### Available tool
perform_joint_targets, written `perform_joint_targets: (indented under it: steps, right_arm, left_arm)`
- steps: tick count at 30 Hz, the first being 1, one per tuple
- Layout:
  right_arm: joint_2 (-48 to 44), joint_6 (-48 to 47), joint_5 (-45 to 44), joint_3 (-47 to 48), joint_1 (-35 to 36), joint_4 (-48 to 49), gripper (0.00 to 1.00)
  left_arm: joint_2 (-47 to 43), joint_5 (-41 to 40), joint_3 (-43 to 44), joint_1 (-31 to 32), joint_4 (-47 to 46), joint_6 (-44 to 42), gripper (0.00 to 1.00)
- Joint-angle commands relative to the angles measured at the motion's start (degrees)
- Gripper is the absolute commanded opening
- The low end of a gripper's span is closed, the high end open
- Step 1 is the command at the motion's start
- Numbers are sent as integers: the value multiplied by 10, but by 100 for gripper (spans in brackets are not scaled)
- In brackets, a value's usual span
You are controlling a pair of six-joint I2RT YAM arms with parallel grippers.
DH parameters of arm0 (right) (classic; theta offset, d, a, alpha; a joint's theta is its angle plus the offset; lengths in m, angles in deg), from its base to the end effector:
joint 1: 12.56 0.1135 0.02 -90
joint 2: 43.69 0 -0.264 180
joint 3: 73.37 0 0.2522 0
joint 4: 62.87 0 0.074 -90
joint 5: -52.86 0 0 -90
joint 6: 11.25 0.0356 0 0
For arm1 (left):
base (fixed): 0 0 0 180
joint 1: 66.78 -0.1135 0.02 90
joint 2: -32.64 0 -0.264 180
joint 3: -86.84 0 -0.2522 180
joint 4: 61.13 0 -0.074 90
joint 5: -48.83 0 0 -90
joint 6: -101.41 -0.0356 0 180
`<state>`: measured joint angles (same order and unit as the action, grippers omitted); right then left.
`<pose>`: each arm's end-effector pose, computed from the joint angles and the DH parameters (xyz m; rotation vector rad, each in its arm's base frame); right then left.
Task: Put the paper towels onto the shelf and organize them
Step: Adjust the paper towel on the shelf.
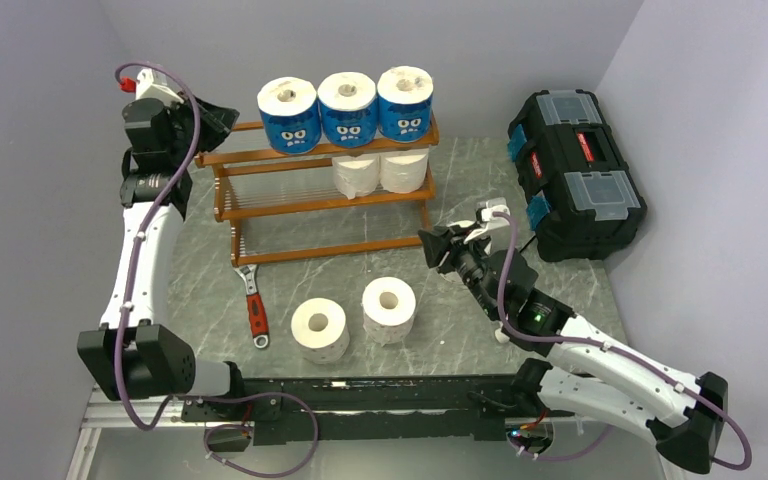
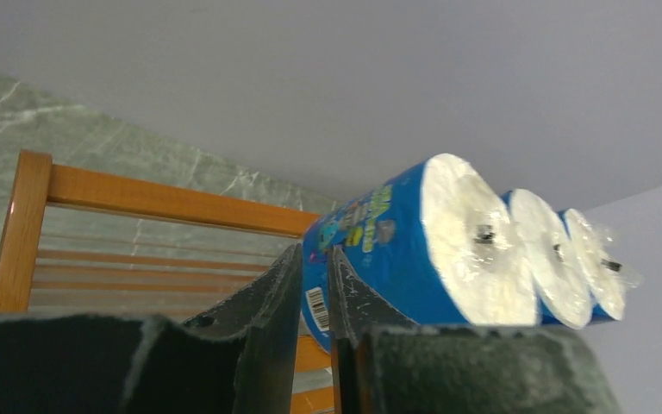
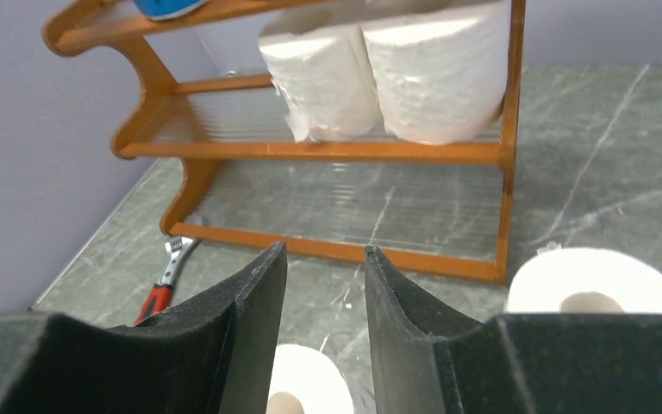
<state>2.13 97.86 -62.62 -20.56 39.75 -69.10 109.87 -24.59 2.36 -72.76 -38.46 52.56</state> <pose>0.1298 0.1429 0.3349 -0.1027 1.5908 0.6338 0.3083 0.0221 0.4419 -0.4629 1.6273 -0.7021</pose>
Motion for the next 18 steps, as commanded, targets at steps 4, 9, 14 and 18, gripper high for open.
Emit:
perform_joint_targets:
  steps: [4, 9, 14, 18]
  right_arm:
    - [-28, 35, -19, -34, 0, -23, 41]
    - [-37, 39, -28, -43, 0, -32, 42]
    - [-40, 37, -37, -44, -1, -38, 44]
    - [-38, 40, -39, -46, 0, -37, 45]
  left_arm:
    - [33, -4, 7, 14, -10, -2, 20]
    - [55, 14, 19, 25, -8, -4, 22]
    - [64, 23, 21, 33, -16, -1, 22]
    - [70, 30, 23, 43, -20, 1, 22]
